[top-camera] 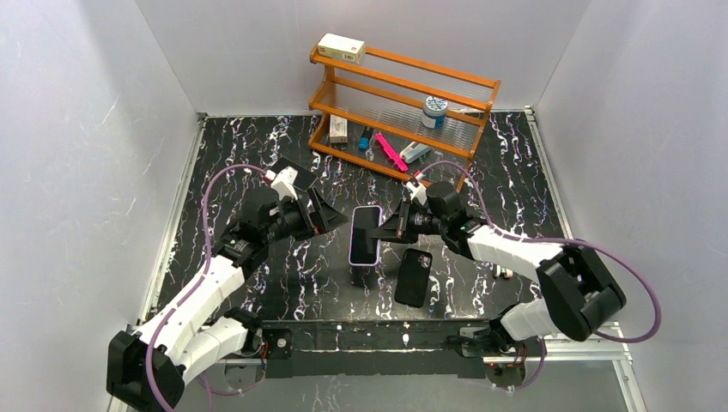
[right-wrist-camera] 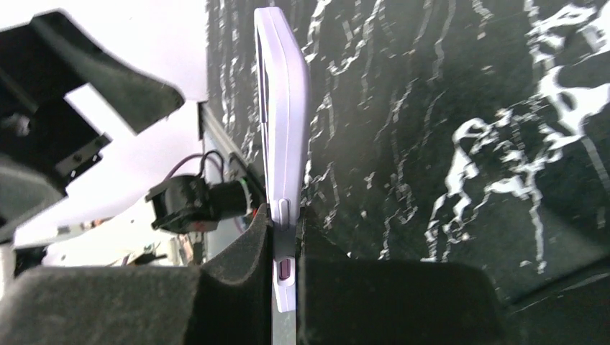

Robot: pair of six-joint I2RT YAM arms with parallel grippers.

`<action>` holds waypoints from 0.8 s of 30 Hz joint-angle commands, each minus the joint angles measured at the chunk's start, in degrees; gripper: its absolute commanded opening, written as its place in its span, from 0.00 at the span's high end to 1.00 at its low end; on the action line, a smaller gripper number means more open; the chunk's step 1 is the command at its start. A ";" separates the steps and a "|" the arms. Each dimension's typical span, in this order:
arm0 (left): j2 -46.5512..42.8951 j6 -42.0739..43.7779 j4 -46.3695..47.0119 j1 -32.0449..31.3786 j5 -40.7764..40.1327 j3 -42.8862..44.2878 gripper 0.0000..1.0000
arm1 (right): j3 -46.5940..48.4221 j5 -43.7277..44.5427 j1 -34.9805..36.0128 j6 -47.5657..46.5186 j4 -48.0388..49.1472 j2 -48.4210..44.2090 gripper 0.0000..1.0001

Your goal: Put the phone into the phone case

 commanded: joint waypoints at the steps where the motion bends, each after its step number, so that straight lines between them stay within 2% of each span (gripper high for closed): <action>1: -1.10 9.91 -11.48 0.04 -4.22 2.66 0.02 | 6.06 4.00 -1.10 -3.25 -1.55 4.33 0.99; 8: -1.94 14.42 -15.89 0.06 -7.57 2.33 0.02 | 11.77 4.90 -1.83 -5.29 -4.55 13.08 0.99; 17: -0.38 17.29 -16.42 0.08 -5.95 -0.26 0.02 | 14.13 4.11 -1.79 -3.26 -5.22 21.79 0.99; 22: -0.46 17.54 -16.62 0.06 -8.15 -0.03 0.02 | 14.90 6.70 -1.74 -3.41 -10.72 23.16 0.89; 24: -0.27 17.50 -16.88 0.09 -8.32 0.32 0.02 | 15.72 8.11 -1.74 -4.33 -13.75 23.36 0.79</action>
